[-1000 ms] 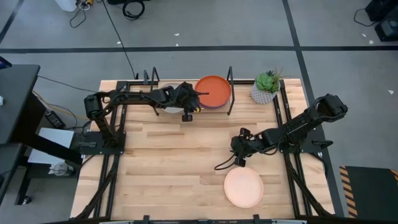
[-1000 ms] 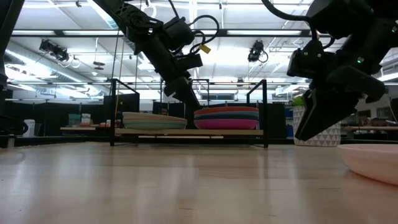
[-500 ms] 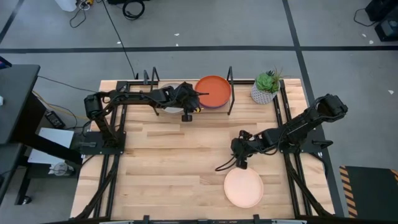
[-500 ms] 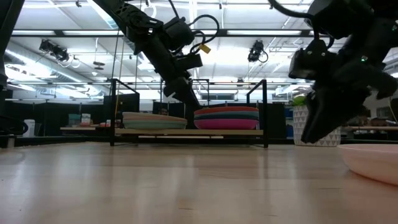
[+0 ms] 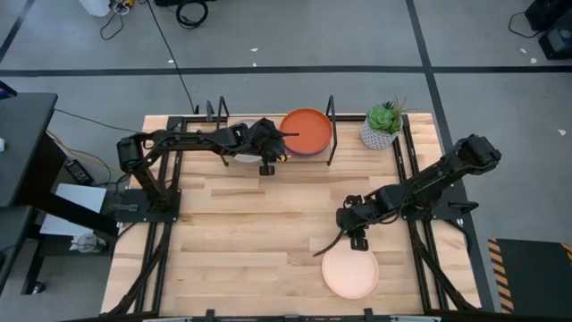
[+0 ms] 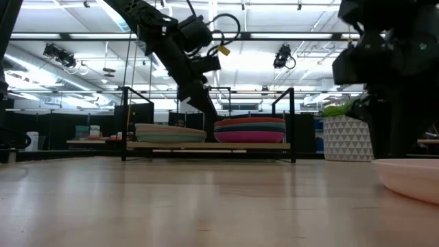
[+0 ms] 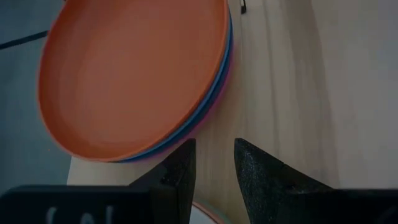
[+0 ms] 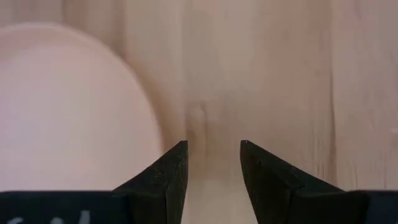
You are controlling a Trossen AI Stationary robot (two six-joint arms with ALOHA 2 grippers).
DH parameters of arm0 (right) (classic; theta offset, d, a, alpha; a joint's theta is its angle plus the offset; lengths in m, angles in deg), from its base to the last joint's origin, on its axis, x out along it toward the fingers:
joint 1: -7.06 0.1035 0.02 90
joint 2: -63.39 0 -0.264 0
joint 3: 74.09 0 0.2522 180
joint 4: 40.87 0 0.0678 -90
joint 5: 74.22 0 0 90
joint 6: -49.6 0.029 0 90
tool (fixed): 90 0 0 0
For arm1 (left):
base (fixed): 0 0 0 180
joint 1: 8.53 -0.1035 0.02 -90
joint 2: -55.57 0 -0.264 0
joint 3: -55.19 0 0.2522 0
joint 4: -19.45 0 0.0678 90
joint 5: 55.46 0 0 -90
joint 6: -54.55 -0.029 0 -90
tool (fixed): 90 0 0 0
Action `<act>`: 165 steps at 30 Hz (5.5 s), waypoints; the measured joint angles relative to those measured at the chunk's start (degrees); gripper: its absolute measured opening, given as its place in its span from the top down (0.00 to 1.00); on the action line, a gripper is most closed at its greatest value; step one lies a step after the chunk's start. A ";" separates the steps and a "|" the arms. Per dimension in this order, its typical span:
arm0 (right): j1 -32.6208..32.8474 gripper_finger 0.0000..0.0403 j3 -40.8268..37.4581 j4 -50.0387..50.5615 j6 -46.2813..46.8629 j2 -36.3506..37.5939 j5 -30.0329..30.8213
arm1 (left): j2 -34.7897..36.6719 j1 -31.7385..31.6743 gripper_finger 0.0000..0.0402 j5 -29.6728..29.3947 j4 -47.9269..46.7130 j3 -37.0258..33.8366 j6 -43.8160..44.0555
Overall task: Place and stack plates onto a shelf
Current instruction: Stack the light orange plate on top of the gray plate on the shelf
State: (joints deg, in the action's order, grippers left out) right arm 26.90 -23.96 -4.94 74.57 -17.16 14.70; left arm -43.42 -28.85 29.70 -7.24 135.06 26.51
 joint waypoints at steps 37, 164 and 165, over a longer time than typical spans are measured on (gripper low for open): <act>4.81 0.95 2.78 2.96 8.72 -4.47 10.53 | 1.15 18.30 0.71 18.46 -4.87 0.00 -14.74; 0.48 0.80 1.76 -0.91 -4.97 17.66 23.67 | 0.72 11.69 0.83 -43.65 -27.50 0.02 12.40; 0.48 0.80 1.76 -0.92 -4.97 17.65 23.62 | 0.74 11.97 0.82 -43.71 -28.16 0.02 12.42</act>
State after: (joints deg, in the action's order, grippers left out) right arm 27.38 -22.20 -5.86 69.59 0.49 38.32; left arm -42.68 -16.87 -14.01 -35.40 135.08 38.93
